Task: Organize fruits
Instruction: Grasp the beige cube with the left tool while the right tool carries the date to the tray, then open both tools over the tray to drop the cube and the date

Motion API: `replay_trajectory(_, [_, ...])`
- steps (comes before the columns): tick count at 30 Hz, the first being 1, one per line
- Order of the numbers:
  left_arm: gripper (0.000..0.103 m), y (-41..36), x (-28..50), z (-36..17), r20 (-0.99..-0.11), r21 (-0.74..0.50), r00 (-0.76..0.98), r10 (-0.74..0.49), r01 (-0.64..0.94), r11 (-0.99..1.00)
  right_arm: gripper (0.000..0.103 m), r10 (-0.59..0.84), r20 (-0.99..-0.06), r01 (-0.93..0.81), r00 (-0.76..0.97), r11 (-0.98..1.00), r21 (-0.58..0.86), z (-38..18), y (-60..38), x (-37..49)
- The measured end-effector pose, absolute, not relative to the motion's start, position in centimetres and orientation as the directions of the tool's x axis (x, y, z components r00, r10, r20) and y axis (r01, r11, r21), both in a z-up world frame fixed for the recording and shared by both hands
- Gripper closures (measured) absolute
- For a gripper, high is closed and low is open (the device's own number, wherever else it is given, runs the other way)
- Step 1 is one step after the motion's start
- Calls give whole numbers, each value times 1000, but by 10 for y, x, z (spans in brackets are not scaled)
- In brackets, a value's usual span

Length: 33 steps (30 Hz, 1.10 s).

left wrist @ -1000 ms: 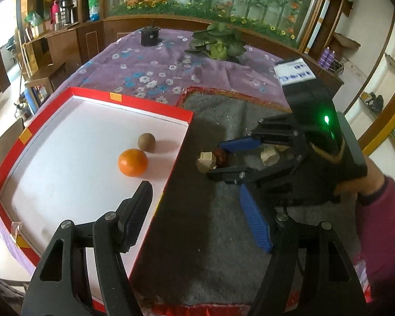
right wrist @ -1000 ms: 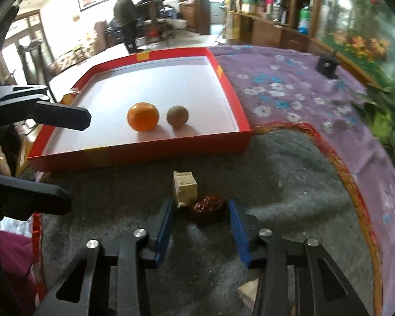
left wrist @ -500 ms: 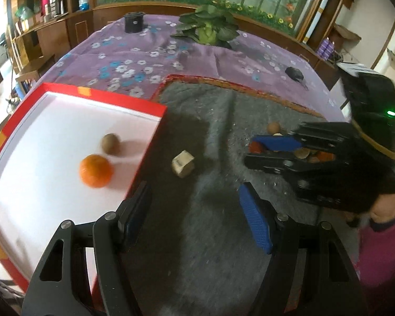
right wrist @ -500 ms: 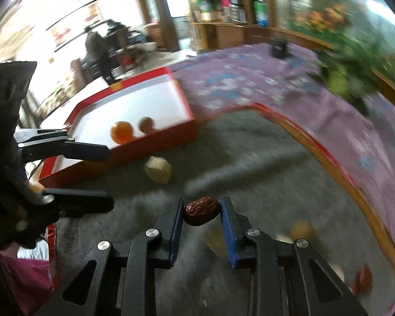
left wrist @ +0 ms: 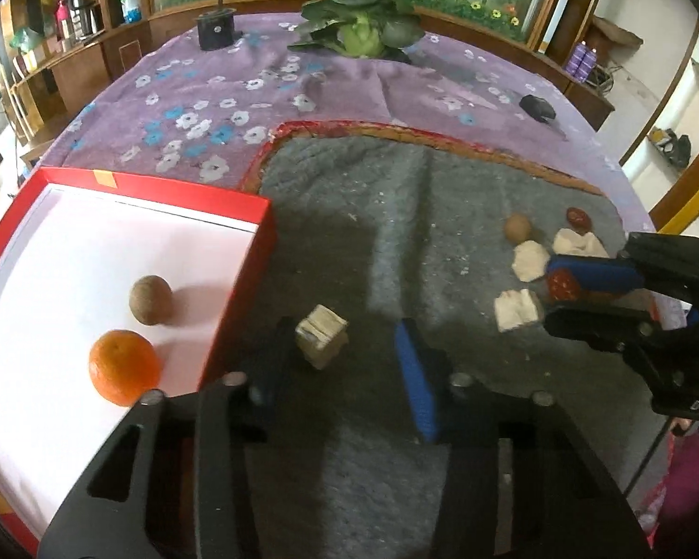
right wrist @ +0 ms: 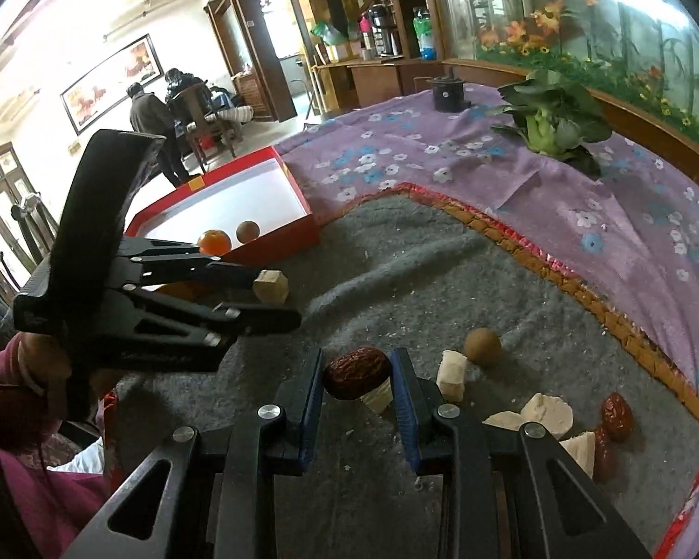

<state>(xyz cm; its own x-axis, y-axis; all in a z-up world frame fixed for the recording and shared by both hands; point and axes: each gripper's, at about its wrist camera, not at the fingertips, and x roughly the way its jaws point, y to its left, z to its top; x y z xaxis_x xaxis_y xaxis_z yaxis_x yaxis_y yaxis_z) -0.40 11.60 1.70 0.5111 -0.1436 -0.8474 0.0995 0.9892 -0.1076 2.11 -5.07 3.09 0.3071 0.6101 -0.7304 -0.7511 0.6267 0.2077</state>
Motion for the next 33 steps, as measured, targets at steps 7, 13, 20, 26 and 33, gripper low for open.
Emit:
replay_trajectory(7, [84,124,-11,18,-841,-103,525,-132,85,991,75,607,-733,-756,307,624,200,33,-45,14])
replay_trajectory(13, [84,120,-28,32,-825,-106,549,-133,80,991,75,617,-723,-760,311,619,201,38,-37,2])
replay_trajectory(20, [84,128,-42,49,-804,-63,590,-72,35,997,75,620,-718,-745,316,631,217,39,-20,-8])
replay_trajectory(26, [84,147,-49,60,-789,-37,614,-17,-20,999,75,628,-711,-754,317,621,212,46,8,-11])
replay_trajectory(33, [84,187,-52,64,-786,-21,616,59,-121,992,75,642,-703,-780,306,593,202,57,52,-3])
